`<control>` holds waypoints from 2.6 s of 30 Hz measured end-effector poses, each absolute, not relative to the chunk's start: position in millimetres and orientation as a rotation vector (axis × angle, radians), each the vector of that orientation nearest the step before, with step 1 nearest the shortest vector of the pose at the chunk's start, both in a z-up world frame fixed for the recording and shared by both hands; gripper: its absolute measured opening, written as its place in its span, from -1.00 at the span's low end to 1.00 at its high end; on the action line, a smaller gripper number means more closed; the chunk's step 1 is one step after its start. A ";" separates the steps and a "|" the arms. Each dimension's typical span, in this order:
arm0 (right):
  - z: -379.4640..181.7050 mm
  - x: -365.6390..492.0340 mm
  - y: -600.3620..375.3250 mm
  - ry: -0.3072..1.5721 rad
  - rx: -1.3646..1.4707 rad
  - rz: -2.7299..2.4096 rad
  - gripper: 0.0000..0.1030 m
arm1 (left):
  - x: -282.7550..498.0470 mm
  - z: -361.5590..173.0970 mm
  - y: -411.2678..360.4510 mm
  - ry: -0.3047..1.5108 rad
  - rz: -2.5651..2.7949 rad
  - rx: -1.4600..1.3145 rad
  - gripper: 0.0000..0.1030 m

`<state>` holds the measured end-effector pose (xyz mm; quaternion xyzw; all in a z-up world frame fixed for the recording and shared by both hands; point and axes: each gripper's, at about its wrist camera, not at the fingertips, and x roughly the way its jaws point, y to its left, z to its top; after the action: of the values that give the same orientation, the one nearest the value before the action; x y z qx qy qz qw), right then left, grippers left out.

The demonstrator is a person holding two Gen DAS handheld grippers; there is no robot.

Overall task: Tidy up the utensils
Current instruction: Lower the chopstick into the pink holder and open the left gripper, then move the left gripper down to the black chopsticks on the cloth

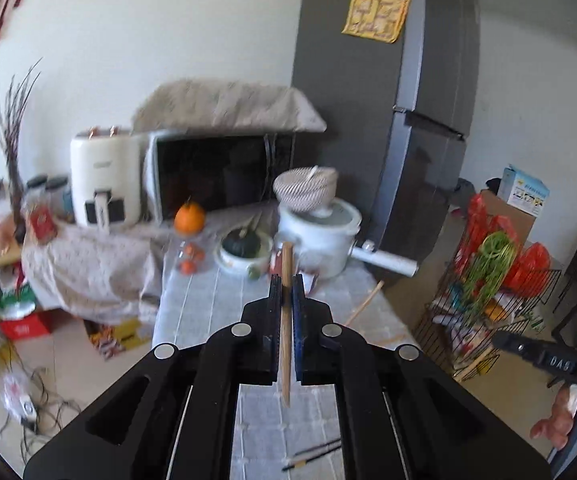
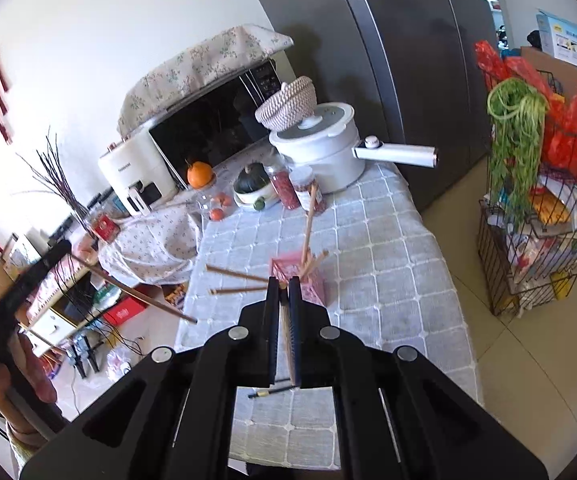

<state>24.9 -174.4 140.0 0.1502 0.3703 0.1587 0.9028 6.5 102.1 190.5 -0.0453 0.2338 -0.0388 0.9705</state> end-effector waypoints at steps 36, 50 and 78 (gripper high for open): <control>149.5 182.7 -111.0 0.653 0.221 0.312 -0.90 | 108.0 118.6 125.4 0.475 -0.096 -0.418 -0.57; 109.9 155.9 -87.0 0.623 0.071 0.225 -0.48 | 93.2 89.4 114.5 0.512 -0.037 -0.330 -0.19; -9.6 24.7 -138.7 0.732 0.027 -0.034 0.84 | 15.6 -14.8 66.5 0.776 0.055 -0.176 0.85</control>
<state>24.7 -138.7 -9.6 0.0134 0.3581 -0.0166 0.9335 15.6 66.5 -14.8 -0.0858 0.3779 0.0265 0.9215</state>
